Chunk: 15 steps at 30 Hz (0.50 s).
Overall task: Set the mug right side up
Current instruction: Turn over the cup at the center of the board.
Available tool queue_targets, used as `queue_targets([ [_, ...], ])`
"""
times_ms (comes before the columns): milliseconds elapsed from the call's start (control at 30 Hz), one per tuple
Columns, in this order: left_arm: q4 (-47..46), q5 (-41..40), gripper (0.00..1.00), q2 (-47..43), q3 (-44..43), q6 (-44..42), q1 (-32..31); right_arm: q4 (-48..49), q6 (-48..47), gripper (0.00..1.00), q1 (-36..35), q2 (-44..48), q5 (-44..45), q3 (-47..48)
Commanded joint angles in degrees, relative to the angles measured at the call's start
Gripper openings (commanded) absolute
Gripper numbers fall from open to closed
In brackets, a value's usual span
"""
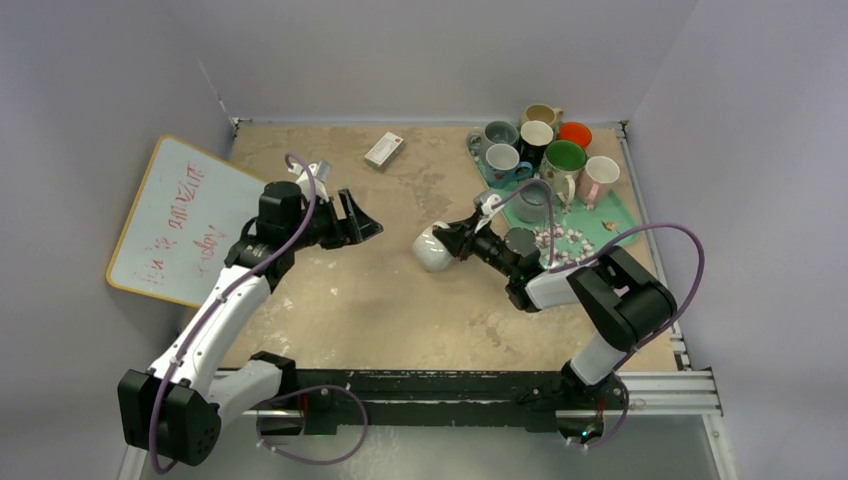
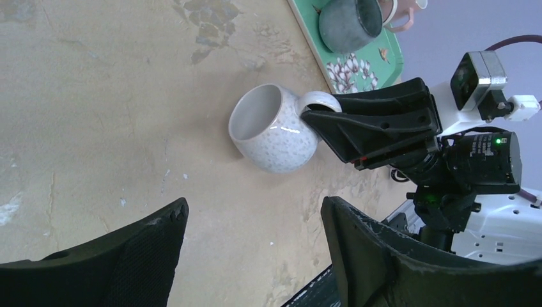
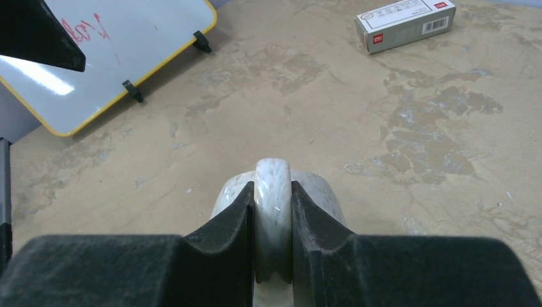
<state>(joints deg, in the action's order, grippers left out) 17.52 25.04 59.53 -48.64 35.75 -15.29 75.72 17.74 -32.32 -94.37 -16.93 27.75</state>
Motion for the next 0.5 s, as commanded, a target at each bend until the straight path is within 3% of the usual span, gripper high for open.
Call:
queue_targets([
  [0,1.14,-1.46,0.75,-0.02,-2.25,-1.18,0.17,6.42,-4.28,0.00,-1.69,1.91,3.91,2.24],
  [200,1.22,-0.52,0.74,0.92,-2.65,-1.03,0.17,-3.38,-7.32,0.01,-3.51,6.23,8.12,-0.06],
  [467,1.68,1.19,0.72,1.99,-2.86,-1.21,0.18,-10.67,-7.04,0.10,-3.81,11.99,10.90,-4.94],
])
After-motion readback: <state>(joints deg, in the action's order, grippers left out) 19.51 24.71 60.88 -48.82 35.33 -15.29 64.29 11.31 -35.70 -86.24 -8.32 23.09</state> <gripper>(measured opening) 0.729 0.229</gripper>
